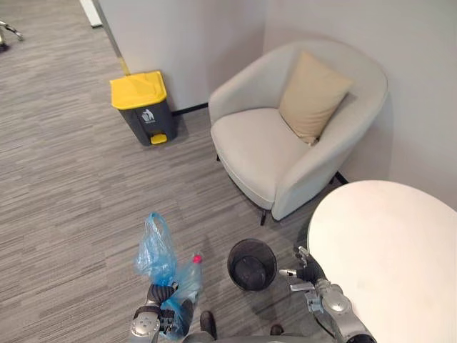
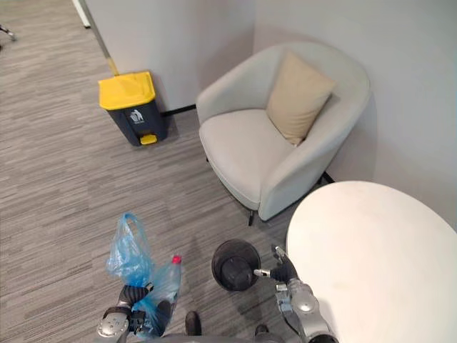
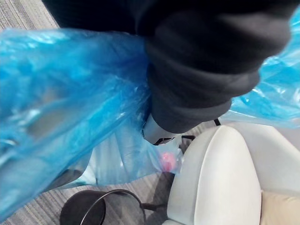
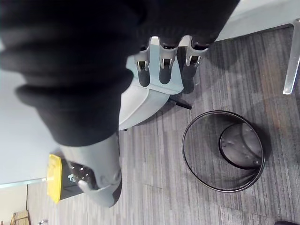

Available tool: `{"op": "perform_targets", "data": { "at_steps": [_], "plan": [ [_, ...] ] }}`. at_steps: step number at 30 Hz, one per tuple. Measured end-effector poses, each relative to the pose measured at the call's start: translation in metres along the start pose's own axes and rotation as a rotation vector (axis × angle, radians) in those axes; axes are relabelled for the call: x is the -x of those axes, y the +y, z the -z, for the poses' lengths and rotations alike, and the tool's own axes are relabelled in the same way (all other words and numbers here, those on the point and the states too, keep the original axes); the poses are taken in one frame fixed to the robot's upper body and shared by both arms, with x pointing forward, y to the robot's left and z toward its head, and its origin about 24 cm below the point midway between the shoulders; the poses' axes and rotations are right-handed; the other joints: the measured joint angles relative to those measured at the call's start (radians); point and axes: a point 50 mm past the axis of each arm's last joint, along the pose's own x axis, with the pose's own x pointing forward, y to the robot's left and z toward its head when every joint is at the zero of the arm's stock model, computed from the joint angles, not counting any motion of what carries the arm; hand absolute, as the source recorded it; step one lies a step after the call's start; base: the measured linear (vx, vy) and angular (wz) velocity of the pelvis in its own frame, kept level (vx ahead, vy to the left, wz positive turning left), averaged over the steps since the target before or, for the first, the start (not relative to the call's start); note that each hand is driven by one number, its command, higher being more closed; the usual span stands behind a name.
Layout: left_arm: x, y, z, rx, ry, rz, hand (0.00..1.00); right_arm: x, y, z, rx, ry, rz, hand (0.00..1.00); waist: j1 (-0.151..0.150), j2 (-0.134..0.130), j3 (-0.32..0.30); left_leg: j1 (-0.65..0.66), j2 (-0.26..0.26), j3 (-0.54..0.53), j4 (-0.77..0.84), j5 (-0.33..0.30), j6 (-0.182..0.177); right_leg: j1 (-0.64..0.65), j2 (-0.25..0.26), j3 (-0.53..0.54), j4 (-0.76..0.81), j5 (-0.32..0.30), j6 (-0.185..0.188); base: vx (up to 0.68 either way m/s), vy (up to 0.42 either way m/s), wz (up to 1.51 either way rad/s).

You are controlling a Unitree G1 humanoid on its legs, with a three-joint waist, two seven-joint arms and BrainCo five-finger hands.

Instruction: Gather rubbish on tea table into small bin, then transfer packed bag to large trash can.

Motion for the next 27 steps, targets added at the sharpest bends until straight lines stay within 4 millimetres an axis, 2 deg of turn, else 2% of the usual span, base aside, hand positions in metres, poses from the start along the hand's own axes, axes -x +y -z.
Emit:
{"op": "perform_targets", "data": {
  "at_steps": [2, 4, 6, 7, 8, 9, 10, 11, 12, 13, 14, 15, 16, 17, 18, 19, 20, 21, 23, 24, 25, 27],
  "plan": [
    [-0.001, 0.0, -0.003, -0.001, -0.008, 0.0, 1.0, -0.003, -0.001, -0.005, 0.006, -0.013, 0.001, 0.0, -0.002, 0.002, 0.019, -0.002, -0.002, 0.001, 0.0, 0.0, 0.0, -0.028, -0.002, 0.013, 0.052, -0.013, 0.003, -0.06, -0.002, -0.29],
    [-0.013, 0.005, -0.024, 0.004, -0.072, -0.009, 1.0, -0.003, 0.001, -0.005, 0.033, -0.01, -0.007, 0.0, -0.002, -0.024, 0.048, -0.051, -0.017, -0.009, 0.055, -0.006, 0.01, -0.121, -0.027, 0.018, 0.208, -0.058, 0.004, -0.12, -0.021, 0.12],
    [-0.016, 0.007, -0.036, 0.002, -0.118, -0.014, 1.0, -0.002, 0.002, -0.003, 0.038, -0.001, -0.012, 0.0, -0.003, -0.03, 0.055, -0.091, -0.013, -0.034, 0.11, -0.026, 0.032, -0.133, -0.035, 0.021, 0.232, -0.07, 0.017, -0.14, -0.04, 0.39],
    [-0.017, 0.01, -0.043, 0.003, -0.147, -0.021, 1.0, -0.002, 0.003, -0.003, 0.039, -0.004, -0.015, 0.0, -0.004, -0.028, 0.06, -0.12, -0.005, -0.044, 0.123, -0.033, 0.039, -0.151, -0.042, 0.039, 0.344, -0.128, 0.027, -0.14, -0.056, 0.58],
    [-0.017, 0.011, -0.046, 0.001, -0.158, -0.023, 1.0, -0.001, 0.004, -0.002, 0.04, 0.001, -0.019, 0.0, -0.006, -0.03, 0.06, -0.129, -0.011, -0.068, 0.138, -0.033, 0.04, -0.164, -0.044, 0.047, 0.442, -0.159, 0.033, -0.1, -0.102, 0.81],
    [-0.017, 0.012, -0.047, 0.001, -0.164, -0.027, 1.0, 0.001, 0.007, 0.002, 0.041, 0.011, -0.028, 0.0, -0.001, -0.037, 0.057, -0.15, -0.02, -0.101, 0.168, -0.029, 0.037, -0.153, -0.046, 0.056, 0.551, -0.193, 0.055, -0.09, -0.146, 0.88],
    [-0.016, 0.013, -0.047, 0.014, -0.166, -0.034, 1.0, 0.001, 0.008, 0.001, 0.04, 0.007, -0.032, 0.0, 0.012, -0.048, 0.05, -0.183, -0.023, -0.124, 0.193, -0.023, 0.029, -0.126, -0.041, 0.072, 0.562, -0.221, 0.054, -0.1, -0.174, 0.69],
    [-0.015, 0.013, -0.047, 0.019, -0.166, -0.036, 1.0, 0.0, 0.007, -0.002, 0.043, -0.003, -0.031, 0.0, 0.027, -0.052, 0.048, -0.203, -0.023, -0.129, 0.205, -0.018, 0.022, -0.123, -0.036, 0.081, 0.529, -0.243, 0.049, -0.19, -0.217, 0.45],
    [-0.014, 0.011, -0.044, 0.037, -0.16, -0.037, 1.0, -0.002, 0.005, -0.008, 0.049, -0.031, -0.027, 0.0, 0.041, -0.043, 0.044, -0.244, -0.013, -0.15, 0.207, 0.011, 0.004, -0.111, -0.015, 0.078, 0.444, -0.274, 0.005, -0.18, -0.18, 0.21],
    [-0.014, 0.009, -0.044, 0.043, -0.16, -0.034, 1.0, -0.003, 0.003, -0.013, 0.053, -0.049, -0.021, 0.0, 0.051, -0.034, 0.043, -0.262, -0.001, -0.159, 0.194, 0.028, 0.002, -0.108, 0.0, 0.073, 0.399, -0.289, -0.021, -0.24, -0.214, 0.34],
    [-0.014, 0.002, -0.045, 0.063, -0.158, -0.023, 1.0, -0.005, -0.002, -0.017, 0.064, -0.065, -0.01, 0.0, 0.053, 0.005, 0.054, -0.291, 0.029, -0.191, 0.175, 0.058, -0.01, -0.112, 0.044, 0.042, 0.362, -0.273, -0.043, -0.31, -0.219, 0.48],
    [-0.014, -0.001, -0.045, 0.081, -0.156, -0.015, 1.0, -0.004, -0.003, -0.018, 0.058, -0.071, 0.0, 0.0, 0.052, 0.015, 0.058, -0.296, 0.053, -0.219, 0.147, 0.062, -0.013, -0.113, 0.07, 0.007, 0.356, -0.262, -0.058, -0.32, -0.216, 0.58],
    [-0.014, -0.002, -0.045, 0.081, -0.154, -0.013, 1.0, -0.003, -0.003, -0.016, 0.053, -0.066, 0.007, 0.0, 0.051, 0.017, 0.058, -0.295, 0.056, -0.228, 0.137, 0.062, -0.014, -0.11, 0.077, -0.013, 0.357, -0.259, -0.065, -0.33, -0.255, 0.91],
    [-0.014, -0.006, -0.045, 0.079, -0.155, 0.0, 1.0, 0.0, -0.006, -0.014, 0.041, -0.064, 0.034, 0.0, 0.048, 0.028, 0.064, -0.295, 0.084, -0.219, 0.106, 0.009, -0.031, -0.099, 0.095, -0.074, 0.341, -0.238, -0.096, -0.22, -0.168, 0.82],
    [-0.014, -0.007, -0.047, 0.079, -0.159, 0.005, 1.0, 0.0, -0.007, -0.015, 0.038, -0.065, 0.046, 0.0, 0.048, 0.023, 0.063, -0.304, 0.088, -0.199, 0.113, -0.04, -0.032, -0.098, 0.089, -0.093, 0.321, -0.225, -0.111, -0.26, -0.16, 0.93],
    [-0.016, -0.009, -0.052, 0.077, -0.175, 0.014, 1.0, -0.002, -0.01, -0.017, 0.025, -0.072, 0.065, 0.0, 0.046, 0.01, 0.069, -0.338, 0.085, -0.16, 0.158, -0.059, -0.011, -0.101, 0.07, -0.117, 0.302, -0.212, -0.122, -0.15, -0.065, 0.61],
    [-0.017, -0.01, -0.057, 0.08, -0.192, 0.017, 1.0, -0.002, -0.011, -0.018, 0.013, -0.076, 0.075, 0.0, 0.047, 0.002, 0.076, -0.359, 0.081, -0.135, 0.212, -0.059, -0.009, -0.102, 0.056, -0.131, 0.296, -0.205, -0.126, -0.15, -0.078, 0.88],
    [-0.017, -0.012, -0.061, 0.077, -0.207, 0.028, 1.0, -0.001, -0.016, -0.016, -0.017, -0.07, 0.103, 0.0, 0.042, -0.003, 0.08, -0.388, 0.069, -0.082, 0.374, -0.069, 0.003, -0.102, 0.024, -0.177, 0.275, -0.179, -0.129, -0.09, -0.057, 0.77],
    [-0.016, -0.012, -0.059, 0.077, -0.203, 0.026, 1.0, 0.0, -0.02, -0.014, -0.029, -0.063, 0.123, 0.0, 0.025, -0.002, 0.079, -0.374, 0.07, -0.039, 0.516, -0.106, 0.028, -0.095, 0.006, -0.211, 0.257, -0.165, -0.126, -0.1, -0.004, 0.74],
    [-0.017, -0.012, -0.061, 0.076, -0.209, 0.028, 1.0, 0.001, -0.021, -0.013, -0.033, -0.062, 0.133, 0.0, 0.021, 0.014, 0.073, -0.34, 0.081, -0.013, 0.567, -0.146, 0.033, -0.095, 0.001, -0.235, 0.241, -0.15, -0.121, -0.08, 0.072, 0.75],
    [-0.019, -0.012, -0.066, 0.076, -0.221, 0.028, 1.0, 0.001, -0.021, -0.013, -0.035, -0.06, 0.138, 0.0, 0.019, 0.019, 0.071, -0.285, 0.086, 0.008, 0.545, -0.203, 0.026, -0.096, -0.005, -0.26, 0.227, -0.141, -0.113, -0.05, 0.087, 0.68],
    [-0.022, -0.012, -0.07, 0.074, -0.229, 0.03, 1.0, 0.002, -0.023, -0.01, -0.049, -0.049, 0.15, 0.0, 0.014, 0.019, 0.071, -0.222, 0.078, 0.035, 0.445, -0.221, 0.016, -0.086, -0.01, -0.294, 0.208, -0.124, -0.094, -0.03, 0.105, 0.6]
  ]
}}
